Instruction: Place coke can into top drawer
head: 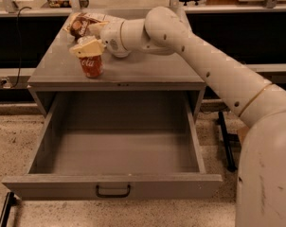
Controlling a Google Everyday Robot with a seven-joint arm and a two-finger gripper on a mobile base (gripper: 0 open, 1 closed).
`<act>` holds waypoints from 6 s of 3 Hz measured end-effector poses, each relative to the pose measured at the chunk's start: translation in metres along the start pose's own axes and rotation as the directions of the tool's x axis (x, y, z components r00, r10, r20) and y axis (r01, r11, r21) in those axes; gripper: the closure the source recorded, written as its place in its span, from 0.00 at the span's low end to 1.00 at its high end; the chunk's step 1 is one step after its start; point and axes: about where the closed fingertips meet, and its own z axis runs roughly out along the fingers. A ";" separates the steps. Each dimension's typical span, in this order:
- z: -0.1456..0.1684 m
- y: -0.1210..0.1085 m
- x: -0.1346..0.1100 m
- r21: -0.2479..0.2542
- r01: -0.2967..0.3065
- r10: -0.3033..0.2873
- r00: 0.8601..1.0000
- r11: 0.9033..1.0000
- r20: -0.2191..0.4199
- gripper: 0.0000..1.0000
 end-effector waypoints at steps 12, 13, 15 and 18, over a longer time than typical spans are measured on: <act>-0.047 0.148 0.038 -0.144 -0.034 0.055 0.988 0.989 0.143 1.00; -0.049 0.154 0.081 -0.175 -0.020 0.015 0.999 0.984 -0.029 1.00; -0.078 0.153 0.169 -0.197 -0.030 0.015 0.997 0.980 -0.075 1.00; -0.100 0.159 0.220 -0.265 0.023 -0.015 0.999 0.964 0.033 0.57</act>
Offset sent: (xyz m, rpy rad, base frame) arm -0.0371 -0.0204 -0.0182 -0.0894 0.0399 -0.0168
